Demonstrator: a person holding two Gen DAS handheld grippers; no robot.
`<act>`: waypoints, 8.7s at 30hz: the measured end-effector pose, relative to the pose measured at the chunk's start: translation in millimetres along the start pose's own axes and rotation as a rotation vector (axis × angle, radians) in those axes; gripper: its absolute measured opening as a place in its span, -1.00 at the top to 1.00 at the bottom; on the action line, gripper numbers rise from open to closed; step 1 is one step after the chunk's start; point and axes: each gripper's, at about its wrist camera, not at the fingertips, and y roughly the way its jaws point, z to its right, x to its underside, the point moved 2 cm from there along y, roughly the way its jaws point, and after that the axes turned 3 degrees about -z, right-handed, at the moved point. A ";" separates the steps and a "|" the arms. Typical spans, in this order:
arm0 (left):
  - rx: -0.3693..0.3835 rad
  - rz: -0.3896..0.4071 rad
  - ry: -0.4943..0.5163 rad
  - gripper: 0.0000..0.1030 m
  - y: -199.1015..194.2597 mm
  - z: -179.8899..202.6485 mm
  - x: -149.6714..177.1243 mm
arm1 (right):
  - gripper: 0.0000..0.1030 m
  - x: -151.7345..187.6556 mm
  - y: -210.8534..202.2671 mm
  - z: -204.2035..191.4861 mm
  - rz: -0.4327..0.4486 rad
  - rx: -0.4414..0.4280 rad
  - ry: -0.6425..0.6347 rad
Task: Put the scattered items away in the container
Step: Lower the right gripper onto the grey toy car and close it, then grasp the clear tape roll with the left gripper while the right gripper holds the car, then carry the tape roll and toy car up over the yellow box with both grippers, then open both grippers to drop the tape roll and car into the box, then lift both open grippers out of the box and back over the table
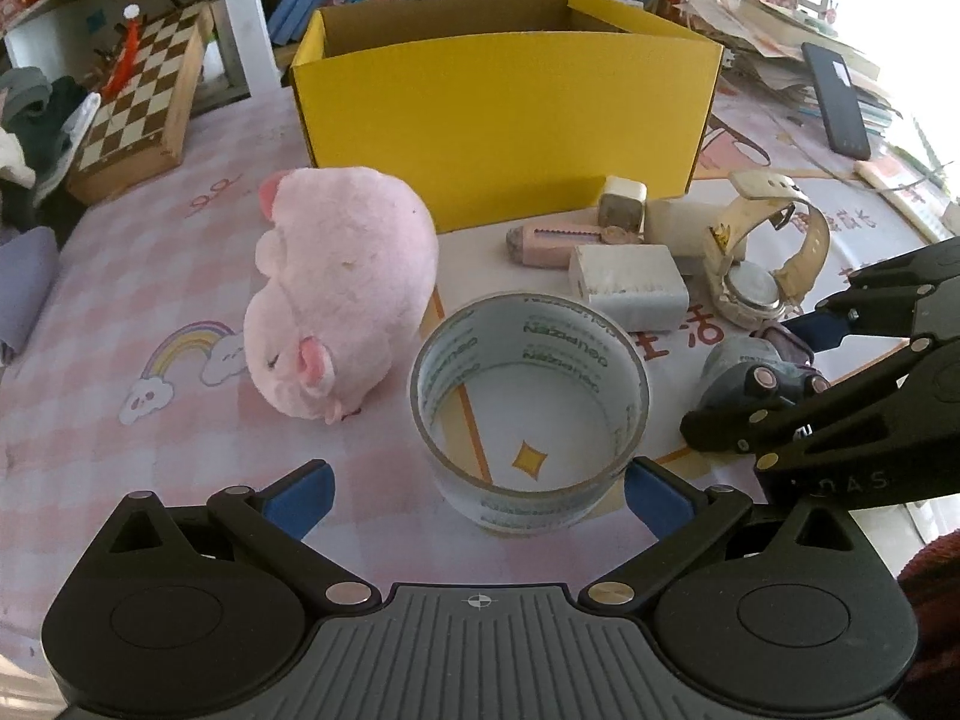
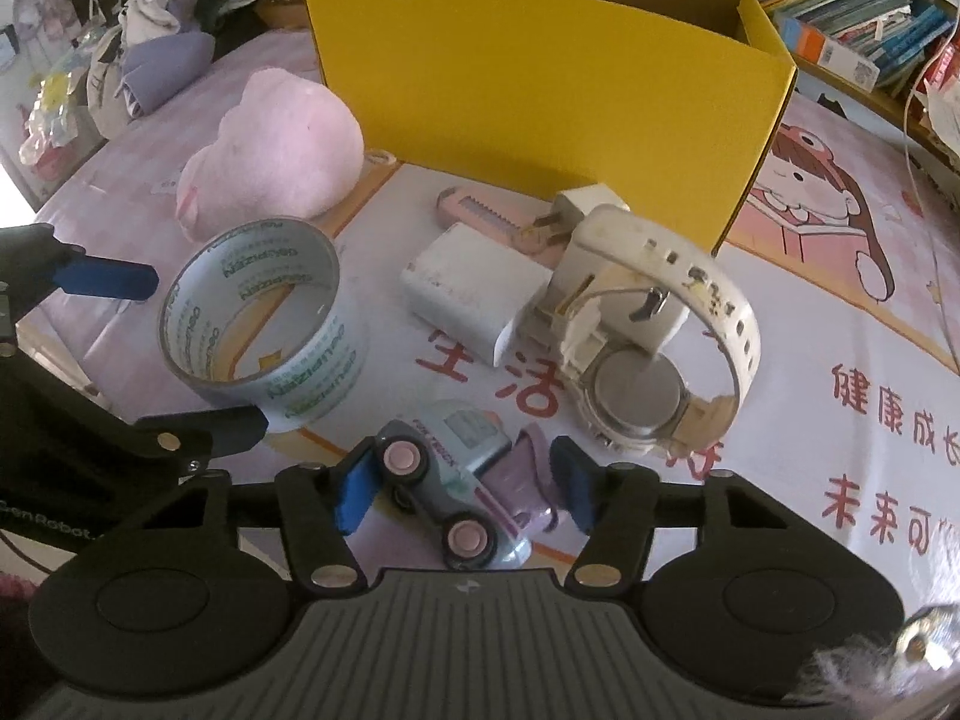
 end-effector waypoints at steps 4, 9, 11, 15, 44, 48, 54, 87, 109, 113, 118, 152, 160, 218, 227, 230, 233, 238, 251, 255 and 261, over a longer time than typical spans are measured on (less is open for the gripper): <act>0.011 0.003 -0.002 -1.00 2.0 -0.7 -2.7 | -0.11 0.1 -4.8 7.1 0.020 0.023 0.027; 0.027 0.000 0.000 -1.00 7.2 -0.2 -6.2 | -0.11 2.7 -9.7 12.6 0.023 0.038 0.045; 0.031 -0.011 0.012 -0.99 12.6 0.9 -5.8 | -0.11 4.0 -11.0 14.9 0.022 0.042 0.054; 0.024 -0.036 0.021 -0.81 19.8 0.7 -4.4 | -0.11 5.8 -13.3 18.4 0.024 0.048 0.073; 0.021 0.197 0.113 0.35 -47.3 6.8 -1.0 | -0.11 3.0 -43.0 -9.9 0.123 0.022 -0.003; -0.001 0.136 0.097 0.30 -37.6 2.9 5.7 | -0.11 4.4 -43.1 -11.1 0.122 0.018 -0.005; 0.005 0.155 0.100 -0.39 -40.6 6.4 8.3 | -0.11 8.7 -45.0 -12.2 0.118 0.026 -0.001; -0.060 0.115 0.124 -0.79 -0.8 38.7 -23.3 | -0.11 25.0 -47.3 26.7 0.077 0.054 0.023; -0.032 0.214 0.130 -0.71 -35.2 31.2 -14.7 | -0.11 19.5 -52.1 10.6 0.098 0.021 -0.038; -0.024 0.245 0.093 -0.71 -48.0 19.8 -12.5 | -0.11 15.4 -56.6 1.1 0.120 0.024 -0.068; -0.024 0.295 0.102 -0.71 -63.5 14.4 -10.4 | -0.11 9.2 -63.4 -6.1 0.150 0.029 -0.084; -0.114 0.524 0.182 -0.71 -80.6 5.9 -137.2 | -0.11 -118.6 -99.8 47.3 0.469 0.047 -0.269; -0.110 0.464 0.217 -0.72 -31.9 1.5 -184.9 | -0.11 -174.7 -64.1 82.4 0.441 0.021 -0.266; -0.178 -0.054 0.387 -0.75 118.4 -1.3 -245.3 | -0.74 -257.6 86.2 112.0 -0.029 -0.015 -0.863; -0.224 0.097 0.328 -0.80 85.2 -5.0 -246.3 | -0.80 -250.6 52.3 110.7 0.061 -0.024 -0.833; -0.214 0.136 0.323 -0.81 71.2 -2.1 -244.8 | -0.80 -248.1 34.9 109.5 0.107 -0.029 -0.811; -0.223 0.175 0.332 -0.81 56.5 3.0 -240.5 | -0.82 -244.9 20.0 105.9 0.154 -0.015 -0.788; -0.225 0.230 0.326 -0.81 28.2 1.7 -234.1 | -0.83 -234.5 0.9 98.1 0.220 0.039 -0.756; -0.183 0.332 0.313 -0.83 -27.0 -0.9 -196.4 | -0.83 -193.8 -67.7 71.5 0.329 0.100 -0.679; -0.160 0.354 0.320 -0.83 -43.7 -2.7 -182.3 | -0.83 -180.1 -81.1 65.1 0.349 0.128 -0.629; -0.128 0.382 0.320 -0.85 -64.6 -7.1 -162.7 | -0.83 -160.2 -98.4 57.1 0.368 0.143 -0.545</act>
